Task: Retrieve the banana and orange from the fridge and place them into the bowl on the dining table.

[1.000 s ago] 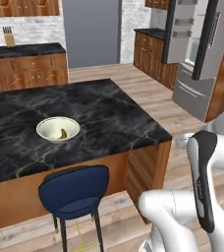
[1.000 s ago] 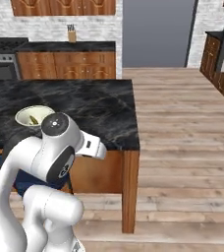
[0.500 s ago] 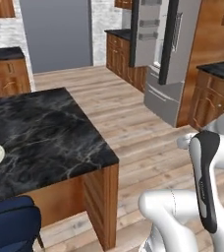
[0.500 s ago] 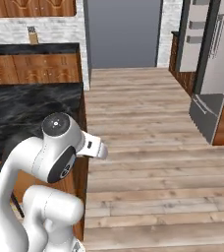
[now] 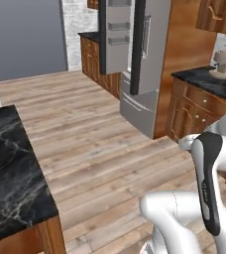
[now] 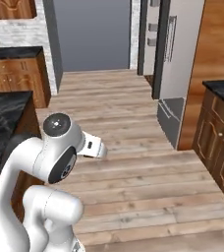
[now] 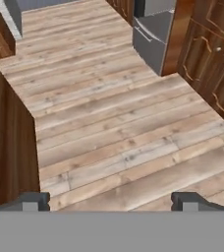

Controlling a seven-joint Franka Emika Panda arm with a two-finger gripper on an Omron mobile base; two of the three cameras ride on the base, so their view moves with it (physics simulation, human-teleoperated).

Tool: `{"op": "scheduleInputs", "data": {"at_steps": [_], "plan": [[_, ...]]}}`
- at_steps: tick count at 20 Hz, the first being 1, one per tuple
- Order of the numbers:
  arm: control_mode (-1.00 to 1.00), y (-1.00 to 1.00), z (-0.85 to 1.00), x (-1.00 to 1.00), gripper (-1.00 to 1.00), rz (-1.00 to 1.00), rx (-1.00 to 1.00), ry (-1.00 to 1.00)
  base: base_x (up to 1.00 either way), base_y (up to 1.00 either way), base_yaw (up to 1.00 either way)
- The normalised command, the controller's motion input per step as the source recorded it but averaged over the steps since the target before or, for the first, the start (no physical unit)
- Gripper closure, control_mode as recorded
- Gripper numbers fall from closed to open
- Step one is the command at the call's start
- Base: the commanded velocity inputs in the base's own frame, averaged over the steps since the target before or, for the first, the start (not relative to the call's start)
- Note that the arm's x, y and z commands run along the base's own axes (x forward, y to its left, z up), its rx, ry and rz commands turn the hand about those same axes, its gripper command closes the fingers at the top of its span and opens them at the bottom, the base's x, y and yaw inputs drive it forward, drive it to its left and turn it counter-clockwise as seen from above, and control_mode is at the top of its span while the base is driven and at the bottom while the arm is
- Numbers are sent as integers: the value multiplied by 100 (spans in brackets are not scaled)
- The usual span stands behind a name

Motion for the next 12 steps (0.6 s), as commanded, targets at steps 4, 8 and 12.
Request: {"op": "scheduleInputs", "data": {"at_steps": [4,8,12], "plan": [[100,0,0,0,-100,0,0,0,100,0,-17],[100,0,0,0,-100,0,0,0,100,12,12],[100,0,0,0,-100,0,0,0,100,1,50]]}}
